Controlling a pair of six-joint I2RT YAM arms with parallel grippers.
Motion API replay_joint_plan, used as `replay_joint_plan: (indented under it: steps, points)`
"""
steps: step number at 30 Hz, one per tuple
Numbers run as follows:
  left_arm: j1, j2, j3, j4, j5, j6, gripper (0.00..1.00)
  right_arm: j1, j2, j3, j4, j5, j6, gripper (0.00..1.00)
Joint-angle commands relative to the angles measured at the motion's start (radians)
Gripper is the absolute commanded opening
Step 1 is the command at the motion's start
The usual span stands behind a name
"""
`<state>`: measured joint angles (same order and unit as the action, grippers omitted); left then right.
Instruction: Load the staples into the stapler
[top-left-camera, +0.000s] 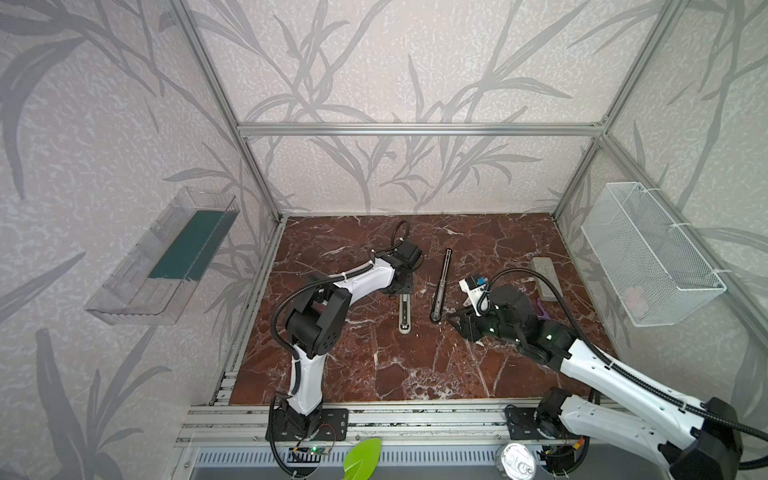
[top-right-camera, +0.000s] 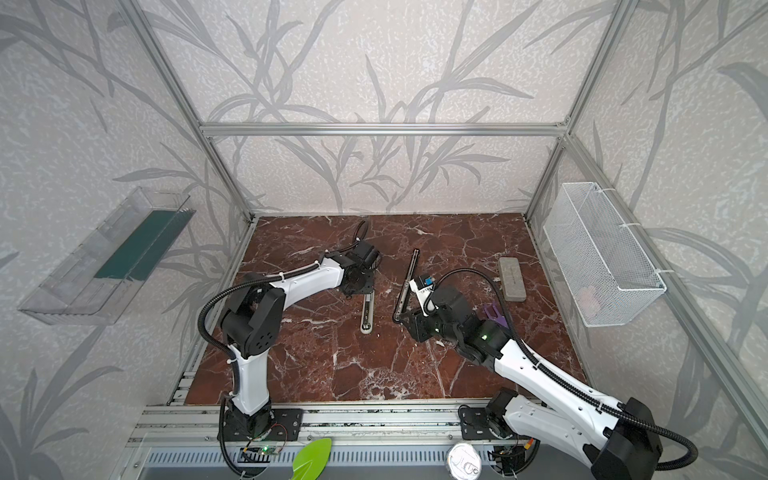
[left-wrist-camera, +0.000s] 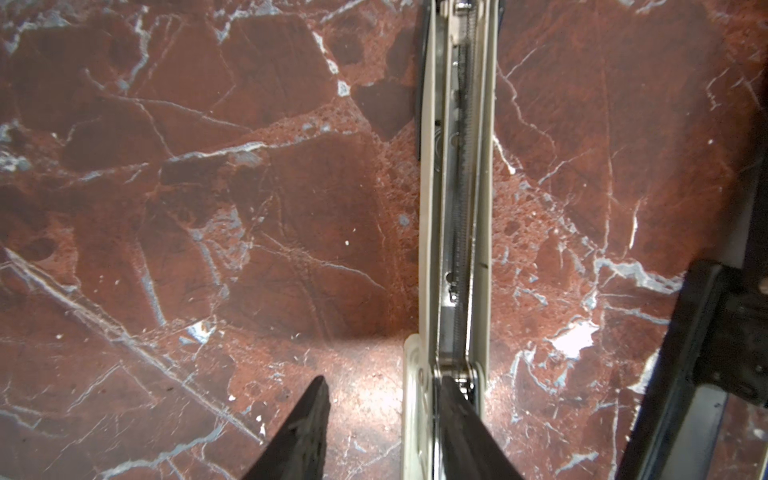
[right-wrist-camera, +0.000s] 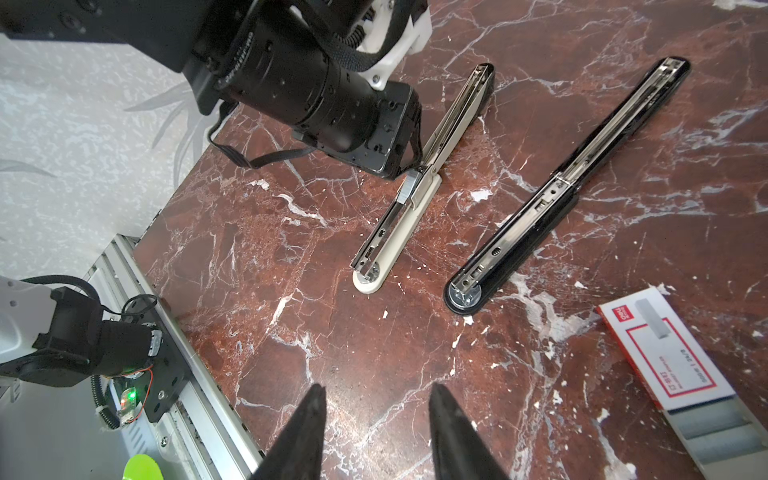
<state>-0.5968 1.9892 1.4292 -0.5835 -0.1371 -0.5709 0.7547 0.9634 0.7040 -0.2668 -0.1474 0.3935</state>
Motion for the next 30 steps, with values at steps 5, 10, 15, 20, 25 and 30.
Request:
replay_joint_plan:
  steps: [5, 10, 15, 20, 25, 30]
  points:
    - [-0.010, -0.036, -0.023, -0.025, 0.004, -0.002, 0.44, 0.006, -0.006, 0.014, 0.005, 0.006, -0.005, 0.42]
    - [-0.016, -0.041, -0.046, -0.022, 0.009, -0.006, 0.44, 0.006, -0.006, 0.014, 0.003, 0.011, -0.005, 0.42]
    - [-0.024, -0.069, -0.078, -0.013, 0.010, -0.005, 0.43, 0.006, -0.006, 0.011, 0.004, 0.012, -0.002, 0.42]
    - [-0.034, -0.081, -0.100, -0.018, 0.017, -0.003, 0.43, 0.006, -0.010, 0.009, 0.003, 0.018, -0.002, 0.42]
    - [-0.053, -0.090, -0.114, -0.024, 0.022, -0.003, 0.43, 0.006, -0.009, 0.007, 0.006, 0.018, -0.002, 0.42]
    - [-0.065, -0.096, -0.141, -0.028, 0.025, -0.003, 0.43, 0.005, -0.014, 0.004, 0.002, 0.021, -0.002, 0.42]
